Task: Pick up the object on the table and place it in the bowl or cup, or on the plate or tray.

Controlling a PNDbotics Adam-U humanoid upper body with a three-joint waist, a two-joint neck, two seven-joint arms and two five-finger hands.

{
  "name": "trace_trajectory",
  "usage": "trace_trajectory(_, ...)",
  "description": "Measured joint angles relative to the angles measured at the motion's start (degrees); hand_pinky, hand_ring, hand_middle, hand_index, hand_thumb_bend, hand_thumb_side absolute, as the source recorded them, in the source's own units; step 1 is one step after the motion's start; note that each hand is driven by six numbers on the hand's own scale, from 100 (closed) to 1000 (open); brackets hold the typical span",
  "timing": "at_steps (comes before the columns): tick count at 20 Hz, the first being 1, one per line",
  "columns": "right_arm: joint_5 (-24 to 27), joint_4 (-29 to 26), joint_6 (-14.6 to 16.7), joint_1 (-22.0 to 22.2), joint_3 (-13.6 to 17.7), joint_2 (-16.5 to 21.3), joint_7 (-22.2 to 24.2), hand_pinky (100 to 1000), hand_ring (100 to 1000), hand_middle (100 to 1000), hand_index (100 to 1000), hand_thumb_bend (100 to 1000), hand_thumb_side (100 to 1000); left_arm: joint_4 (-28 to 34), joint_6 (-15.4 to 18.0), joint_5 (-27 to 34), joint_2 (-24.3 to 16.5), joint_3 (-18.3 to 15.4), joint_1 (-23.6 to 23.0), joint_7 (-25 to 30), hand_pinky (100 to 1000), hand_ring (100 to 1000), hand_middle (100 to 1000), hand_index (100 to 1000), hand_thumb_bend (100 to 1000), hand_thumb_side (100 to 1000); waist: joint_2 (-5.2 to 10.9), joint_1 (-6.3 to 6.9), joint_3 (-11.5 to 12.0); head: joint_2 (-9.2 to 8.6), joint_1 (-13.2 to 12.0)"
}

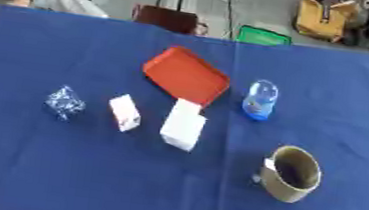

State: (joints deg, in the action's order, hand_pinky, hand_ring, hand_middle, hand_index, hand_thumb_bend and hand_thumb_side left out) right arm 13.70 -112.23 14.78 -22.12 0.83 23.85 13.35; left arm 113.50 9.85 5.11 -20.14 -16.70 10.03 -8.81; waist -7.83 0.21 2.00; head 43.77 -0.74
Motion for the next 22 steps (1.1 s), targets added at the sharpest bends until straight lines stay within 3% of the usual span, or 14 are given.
trace_trajectory(22,0.2,0.7,0.6,-3.0,-1.4,1.5,0.9,749,693,713,788,288,510,0.0,-0.6,0.3,-0.2,0.7,-0.1,1.1,461,824,680,738,516,721,0.03,0.0,0.3,0.0,0.9)
